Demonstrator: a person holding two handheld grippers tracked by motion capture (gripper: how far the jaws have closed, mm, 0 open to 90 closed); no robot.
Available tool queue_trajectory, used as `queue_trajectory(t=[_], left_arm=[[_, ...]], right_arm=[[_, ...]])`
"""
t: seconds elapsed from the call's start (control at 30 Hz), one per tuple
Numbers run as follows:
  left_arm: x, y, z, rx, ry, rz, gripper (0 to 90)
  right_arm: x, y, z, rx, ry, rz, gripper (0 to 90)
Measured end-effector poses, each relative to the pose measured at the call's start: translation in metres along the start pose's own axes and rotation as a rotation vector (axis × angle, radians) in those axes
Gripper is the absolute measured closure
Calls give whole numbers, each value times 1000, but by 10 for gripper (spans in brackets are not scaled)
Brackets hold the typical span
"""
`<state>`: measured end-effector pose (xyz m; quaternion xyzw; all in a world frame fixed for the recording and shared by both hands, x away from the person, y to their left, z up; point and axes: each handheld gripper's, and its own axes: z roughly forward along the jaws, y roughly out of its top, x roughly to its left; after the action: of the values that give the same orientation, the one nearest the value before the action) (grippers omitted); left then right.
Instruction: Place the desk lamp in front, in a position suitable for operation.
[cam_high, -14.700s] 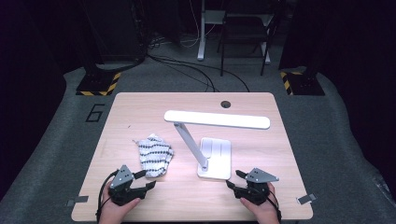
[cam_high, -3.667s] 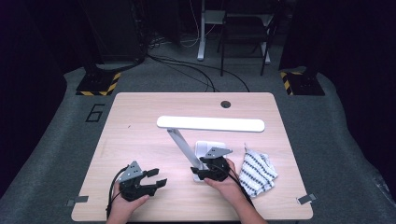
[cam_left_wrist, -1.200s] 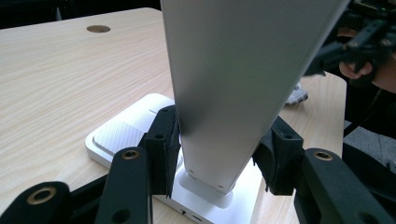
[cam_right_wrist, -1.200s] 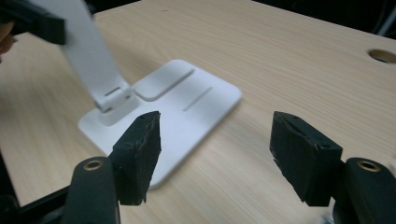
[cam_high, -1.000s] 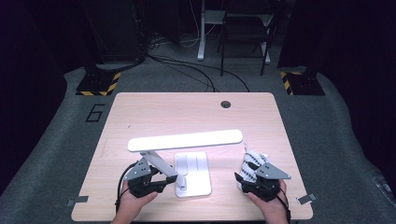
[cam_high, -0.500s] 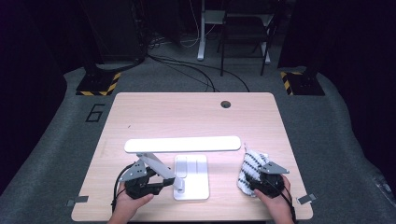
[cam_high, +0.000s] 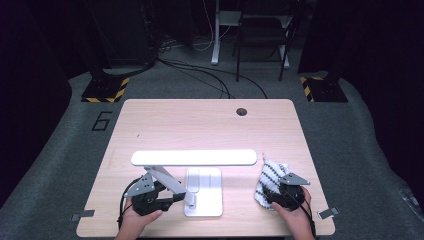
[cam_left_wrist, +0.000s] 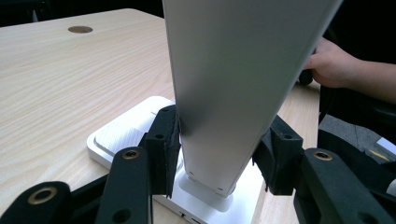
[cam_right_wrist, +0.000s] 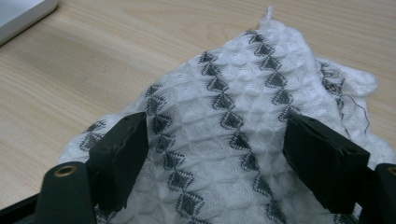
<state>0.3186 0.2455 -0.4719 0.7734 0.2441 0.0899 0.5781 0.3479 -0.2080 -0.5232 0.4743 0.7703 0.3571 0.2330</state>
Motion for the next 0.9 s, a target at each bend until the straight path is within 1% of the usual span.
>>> queue_trajectory(t=[0.07,0.1,0.23,0.27,0.3,0.37,0.4,0.43,0.5,0.57,0.63,0.7,0.73,0.77,0.8,0.87,0.9], left_arm=[[0,0,0,-2,1,3,541],[0,-1,0,-5,0,-3,540],[0,-1,0,-9,-2,-2,538],[1,-1,1,-10,-5,0,537],[1,-2,1,-12,-7,-6,532],[1,-2,1,1,0,-8,520],[1,-2,2,2,0,-10,513],[1,-2,2,7,-9,-10,511],[1,-2,2,2,-8,-14,514],[1,-2,2,-10,-14,-24,515],[2,-2,2,-3,-21,-20,530],[2,-2,2,-8,-19,-25,531],[2,-2,3,-8,-20,-29,531],[3,-2,3,-7,-23,-29,531],[3,-2,2,-5,-23,-23,531],[3,-2,3,-4,-24,-27,531],[3,-2,3,-5,-23,-28,533]], right_arm=[[-1,0,0,1,6,11,213],[-1,0,1,2,6,15,212],[-2,-1,1,2,11,12,202],[-2,-1,1,1,15,4,201],[-2,-1,1,-4,16,7,200],[-2,-1,1,0,13,3,199],[-1,-1,1,1,10,11,199],[-1,-1,1,5,10,3,199],[-1,-1,1,5,9,5,199],[-1,-1,1,4,9,18,198],[-1,-1,1,7,6,22,200],[0,0,2,15,8,29,207],[-1,0,2,18,10,24,213],[0,0,1,21,12,37,223],[0,0,1,21,12,37,238],[0,1,0,27,19,28,295],[0,1,0,27,32,19,349]])
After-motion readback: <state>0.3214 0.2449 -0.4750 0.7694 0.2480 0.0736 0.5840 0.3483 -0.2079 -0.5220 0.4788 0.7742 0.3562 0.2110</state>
